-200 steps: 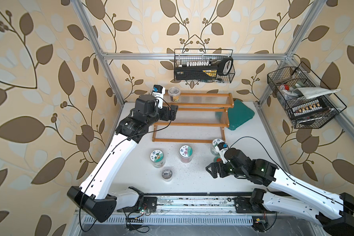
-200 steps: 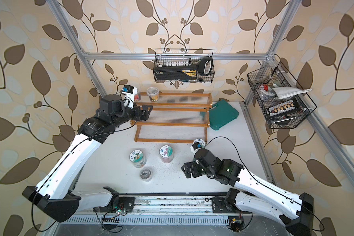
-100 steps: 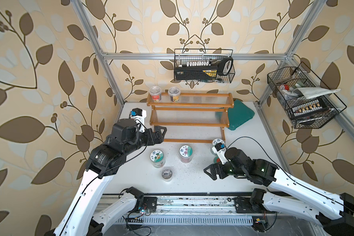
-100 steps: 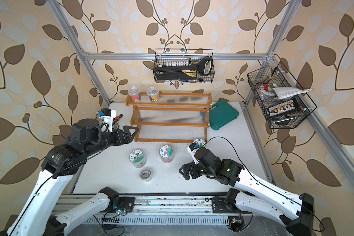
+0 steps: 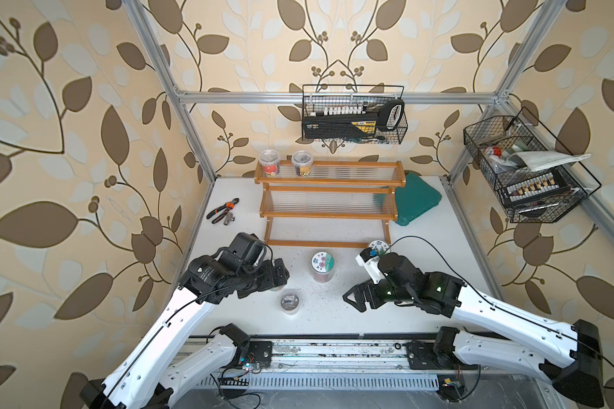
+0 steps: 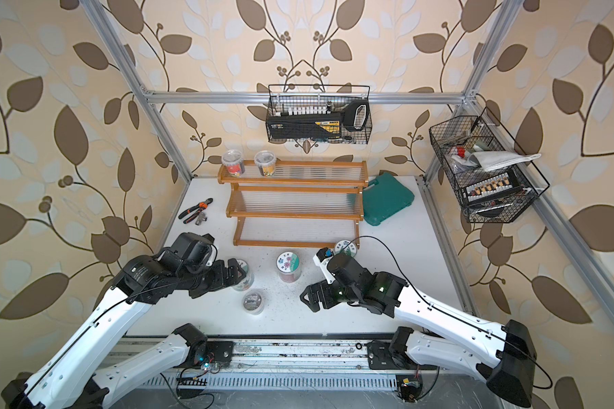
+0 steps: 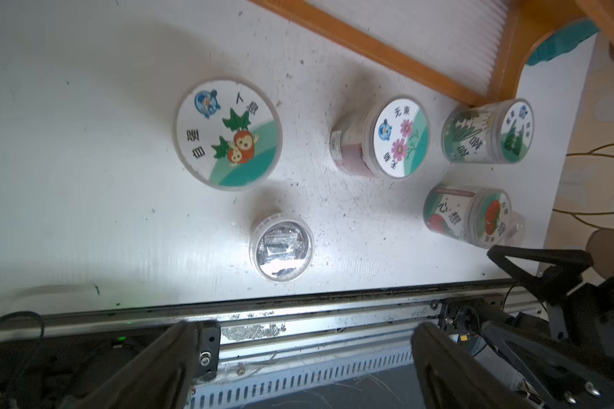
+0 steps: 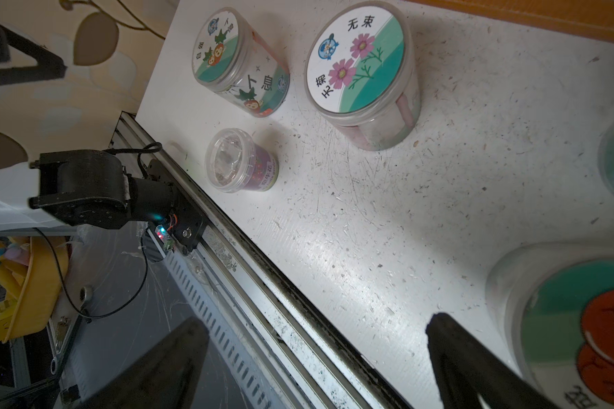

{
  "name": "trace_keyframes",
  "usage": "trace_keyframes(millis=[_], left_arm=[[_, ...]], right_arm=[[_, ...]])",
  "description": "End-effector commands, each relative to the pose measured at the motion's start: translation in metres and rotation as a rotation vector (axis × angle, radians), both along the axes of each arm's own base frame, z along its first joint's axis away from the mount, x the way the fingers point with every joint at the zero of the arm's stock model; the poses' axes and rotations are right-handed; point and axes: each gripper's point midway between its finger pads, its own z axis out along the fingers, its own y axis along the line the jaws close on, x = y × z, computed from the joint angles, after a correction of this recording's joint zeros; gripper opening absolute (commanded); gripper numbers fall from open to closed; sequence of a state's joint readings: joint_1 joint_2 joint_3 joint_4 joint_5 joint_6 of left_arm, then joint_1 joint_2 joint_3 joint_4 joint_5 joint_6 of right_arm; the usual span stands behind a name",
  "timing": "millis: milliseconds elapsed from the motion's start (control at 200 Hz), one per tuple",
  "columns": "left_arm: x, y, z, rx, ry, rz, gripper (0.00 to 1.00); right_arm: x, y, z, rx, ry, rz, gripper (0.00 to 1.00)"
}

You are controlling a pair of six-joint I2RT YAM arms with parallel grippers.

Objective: Place the seed container on the shelf
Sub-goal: Pick up the seed jar at the center of the board.

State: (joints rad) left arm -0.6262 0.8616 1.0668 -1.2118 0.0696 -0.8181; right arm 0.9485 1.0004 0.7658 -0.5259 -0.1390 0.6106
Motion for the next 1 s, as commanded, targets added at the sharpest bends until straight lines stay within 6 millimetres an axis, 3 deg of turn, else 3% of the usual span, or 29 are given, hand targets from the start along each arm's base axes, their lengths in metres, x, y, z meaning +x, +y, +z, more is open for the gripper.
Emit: trace_keyframes(millis=[0,365,560,995], left_arm=[[-0.005,-0.003,-0.012,0.027,0.021,0.031,0.98],[-0.012,-0.050,-0.067,0.091,0.131,-0.014,0.98],[-0.011,-0.043,-0.092,0.180,0.171,0.022,0.98],[-0.011,-0.036,-0.124,0.284,0.219,0.023,0.99]], right_arm=[[-0.001,0.010,0.008,0.036,-0.007,0.015,0.99],[-0.004,0.010,0.004,0.042,-0.012,0.017,0.99],[-0.007,0.011,0.004,0.057,-0.018,0.024,0.99],[-0.008,0.013,0.004,0.080,-0.037,0.041,0.99]])
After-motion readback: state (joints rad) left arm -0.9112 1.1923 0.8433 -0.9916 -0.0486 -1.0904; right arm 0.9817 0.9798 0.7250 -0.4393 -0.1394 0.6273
